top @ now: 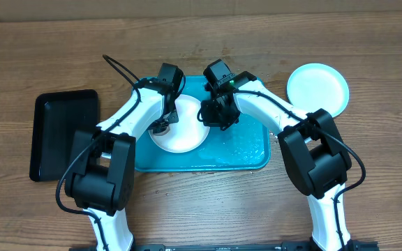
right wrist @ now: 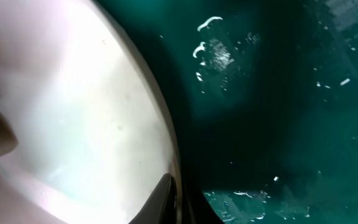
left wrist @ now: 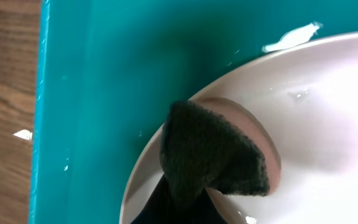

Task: Clean dirty plates on tray and stack at the side
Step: 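Scrub the white plate with the sponge in the left gripper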

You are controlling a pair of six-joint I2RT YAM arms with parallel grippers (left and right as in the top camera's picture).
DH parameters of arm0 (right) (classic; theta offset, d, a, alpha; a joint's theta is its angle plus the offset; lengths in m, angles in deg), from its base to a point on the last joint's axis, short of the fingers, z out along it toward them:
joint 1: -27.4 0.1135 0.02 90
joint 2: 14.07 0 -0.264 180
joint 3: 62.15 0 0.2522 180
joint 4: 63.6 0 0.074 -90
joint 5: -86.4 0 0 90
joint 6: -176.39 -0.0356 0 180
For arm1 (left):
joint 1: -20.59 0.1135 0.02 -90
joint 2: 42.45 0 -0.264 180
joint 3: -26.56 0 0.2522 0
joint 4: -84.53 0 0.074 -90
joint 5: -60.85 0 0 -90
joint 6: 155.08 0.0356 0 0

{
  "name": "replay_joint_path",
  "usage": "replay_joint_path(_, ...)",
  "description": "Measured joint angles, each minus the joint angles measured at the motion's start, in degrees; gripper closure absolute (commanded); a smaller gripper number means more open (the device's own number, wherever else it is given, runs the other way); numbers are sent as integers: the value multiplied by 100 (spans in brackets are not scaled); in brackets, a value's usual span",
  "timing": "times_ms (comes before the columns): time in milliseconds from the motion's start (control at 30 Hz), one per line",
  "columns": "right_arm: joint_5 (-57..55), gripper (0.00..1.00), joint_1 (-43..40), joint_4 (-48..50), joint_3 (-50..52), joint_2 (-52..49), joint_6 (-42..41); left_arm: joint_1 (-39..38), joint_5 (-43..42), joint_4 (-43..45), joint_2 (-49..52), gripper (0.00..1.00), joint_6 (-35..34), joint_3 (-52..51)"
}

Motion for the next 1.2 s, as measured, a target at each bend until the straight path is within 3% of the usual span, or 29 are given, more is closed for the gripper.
replay_joint_path(400,-103,93,-50,-83,0,0,0,61,-2603,564,153,96,481,125)
replay_joint_path(867,-131,93,-83,-87,0,0,31,332,-3563,-1281,280,96,2708,264)
replay_joint_path(967,-131,93,-81,-85,0,0,31,590,-3606,-1209,348,96,2752,398)
replay_joint_path(1200,-129,94,-81,-92,0,2,31,881,-3600,-271,367,96,1980,540)
